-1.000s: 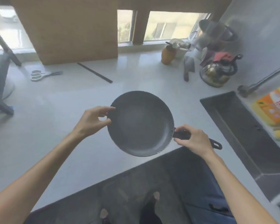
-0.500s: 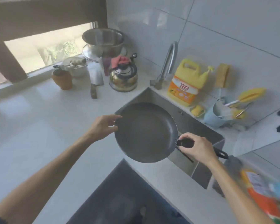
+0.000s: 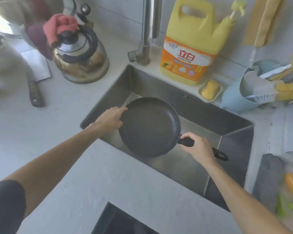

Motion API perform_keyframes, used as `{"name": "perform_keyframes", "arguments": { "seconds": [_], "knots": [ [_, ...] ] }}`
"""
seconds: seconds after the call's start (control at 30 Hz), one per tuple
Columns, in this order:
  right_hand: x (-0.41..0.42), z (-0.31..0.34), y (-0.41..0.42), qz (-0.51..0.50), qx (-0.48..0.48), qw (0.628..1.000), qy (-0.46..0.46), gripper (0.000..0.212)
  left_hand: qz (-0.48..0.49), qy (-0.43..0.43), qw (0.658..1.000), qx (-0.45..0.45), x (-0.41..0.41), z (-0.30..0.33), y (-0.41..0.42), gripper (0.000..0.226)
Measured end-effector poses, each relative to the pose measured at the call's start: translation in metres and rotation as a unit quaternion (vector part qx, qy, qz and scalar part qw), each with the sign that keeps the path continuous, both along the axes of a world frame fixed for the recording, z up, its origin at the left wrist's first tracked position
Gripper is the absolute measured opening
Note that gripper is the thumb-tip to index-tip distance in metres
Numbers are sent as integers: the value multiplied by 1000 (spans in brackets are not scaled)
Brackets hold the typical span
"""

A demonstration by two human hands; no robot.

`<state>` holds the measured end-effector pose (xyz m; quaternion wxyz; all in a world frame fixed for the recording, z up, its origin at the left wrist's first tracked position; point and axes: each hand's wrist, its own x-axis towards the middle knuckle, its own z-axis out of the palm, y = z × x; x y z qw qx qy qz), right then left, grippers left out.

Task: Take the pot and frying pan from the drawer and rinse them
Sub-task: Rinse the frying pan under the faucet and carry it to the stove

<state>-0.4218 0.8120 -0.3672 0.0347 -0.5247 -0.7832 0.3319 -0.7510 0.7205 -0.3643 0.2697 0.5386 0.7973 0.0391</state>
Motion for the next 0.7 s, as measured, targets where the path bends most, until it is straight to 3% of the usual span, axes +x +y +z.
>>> {"name": "perform_keyframes", "arguments": {
  "seconds": [0.23,0.53,0.7],
  "knots": [
    [-23,-88,5,5,-10,1000,-8,23,-54,42,990,-125,-13,-72,34,56],
    [-35,-117,5,48,39,998,-25,30,-11,59,988,-143,-18,-106,44,58],
    [-39,-135,4,75,27,996,-48,37,20,21,987,-159,-20,-116,47,58]
  ]
}}
